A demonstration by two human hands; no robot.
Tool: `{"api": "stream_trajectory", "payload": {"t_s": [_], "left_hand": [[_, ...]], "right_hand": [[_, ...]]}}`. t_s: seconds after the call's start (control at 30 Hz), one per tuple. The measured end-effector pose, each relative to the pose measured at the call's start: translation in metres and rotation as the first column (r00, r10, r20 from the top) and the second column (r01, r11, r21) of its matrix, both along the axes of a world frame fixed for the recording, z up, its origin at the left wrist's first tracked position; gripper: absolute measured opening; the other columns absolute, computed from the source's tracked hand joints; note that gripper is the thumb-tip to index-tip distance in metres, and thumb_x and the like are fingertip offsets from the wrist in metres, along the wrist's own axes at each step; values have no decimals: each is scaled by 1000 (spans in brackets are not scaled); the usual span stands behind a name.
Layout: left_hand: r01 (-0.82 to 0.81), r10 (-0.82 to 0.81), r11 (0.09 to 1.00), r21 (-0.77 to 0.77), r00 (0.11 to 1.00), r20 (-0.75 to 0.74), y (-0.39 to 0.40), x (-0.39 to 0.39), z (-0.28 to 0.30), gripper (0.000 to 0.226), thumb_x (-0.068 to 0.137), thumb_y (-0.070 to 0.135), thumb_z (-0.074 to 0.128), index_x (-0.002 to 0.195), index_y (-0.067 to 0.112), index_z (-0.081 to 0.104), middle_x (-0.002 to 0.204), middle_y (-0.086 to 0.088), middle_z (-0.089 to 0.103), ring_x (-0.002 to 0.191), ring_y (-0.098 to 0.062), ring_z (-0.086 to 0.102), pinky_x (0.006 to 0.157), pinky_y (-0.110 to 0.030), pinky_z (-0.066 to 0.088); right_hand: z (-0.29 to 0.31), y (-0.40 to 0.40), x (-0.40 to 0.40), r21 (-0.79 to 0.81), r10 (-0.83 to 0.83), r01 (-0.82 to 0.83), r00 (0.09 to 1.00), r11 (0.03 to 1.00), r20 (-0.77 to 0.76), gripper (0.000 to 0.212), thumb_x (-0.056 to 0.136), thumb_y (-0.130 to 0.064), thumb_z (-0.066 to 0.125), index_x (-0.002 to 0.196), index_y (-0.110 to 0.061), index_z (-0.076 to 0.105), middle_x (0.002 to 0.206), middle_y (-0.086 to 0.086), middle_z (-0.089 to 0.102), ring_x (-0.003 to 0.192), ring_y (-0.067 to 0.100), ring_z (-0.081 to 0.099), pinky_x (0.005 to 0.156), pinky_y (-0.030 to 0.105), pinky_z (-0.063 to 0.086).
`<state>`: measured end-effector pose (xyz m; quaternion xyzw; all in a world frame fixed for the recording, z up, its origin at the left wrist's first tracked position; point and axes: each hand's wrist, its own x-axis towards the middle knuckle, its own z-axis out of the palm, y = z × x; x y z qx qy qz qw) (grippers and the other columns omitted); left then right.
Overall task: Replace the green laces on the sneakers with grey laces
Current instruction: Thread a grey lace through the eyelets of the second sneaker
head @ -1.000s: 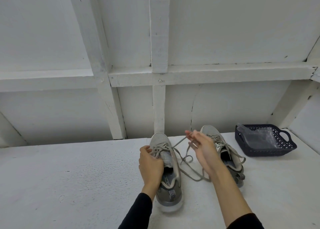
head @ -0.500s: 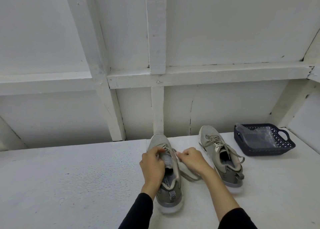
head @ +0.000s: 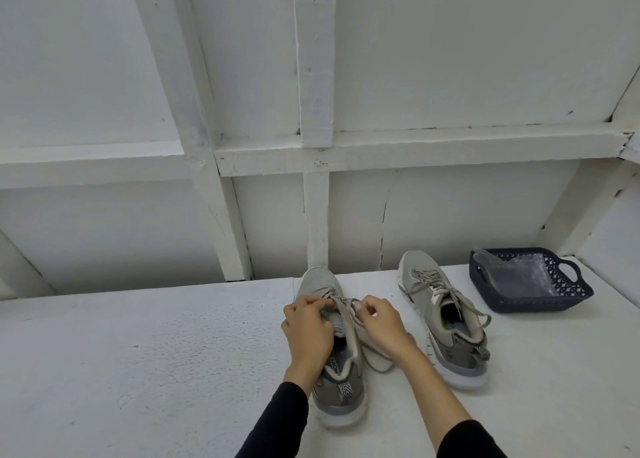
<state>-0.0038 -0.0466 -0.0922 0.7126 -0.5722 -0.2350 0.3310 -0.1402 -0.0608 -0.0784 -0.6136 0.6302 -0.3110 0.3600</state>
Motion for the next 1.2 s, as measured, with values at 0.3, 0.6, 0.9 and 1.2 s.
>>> {"api": "stream_trajectory", "payload": {"t_s": [0.3,0.6,0.9,1.2], "left_hand": [[-65,62,998,-26,991,-122,2,-1,-1,43,84,-4,43,120,16,53,123,-2,45,110,-23,40,85,-28,33],[-128,106,990,-50,943,-315,3,1,1,27,88,0,51,102,21,59,107,5,51,98,-12,53,88,-27,44],[-165,141,985,-47,933,-331,1,-2,0,26,86,0,51,95,23,60,102,5,52,90,-10,52,84,-30,45],[-249,201,968,-37,855,-478,1,-2,-3,32,82,-8,49,87,18,67,93,7,66,85,-8,61,72,-24,52]], "right_hand": [[12,5,-13,500,-379,-68,565,863,733,30,91,-6,47,62,-13,44,53,-3,42,43,8,29,40,20,21],[-4,27,-15,693,-412,47,832,719,371,36,98,-23,47,66,-10,52,43,-4,36,30,5,24,33,13,15],[-8,17,-7,506,-335,255,939,824,72,19,83,-21,67,79,-2,69,47,1,52,32,11,40,34,13,25],[-16,15,-11,548,-499,300,828,780,256,20,73,-10,80,65,-3,63,57,6,63,43,13,40,38,18,26]]}}
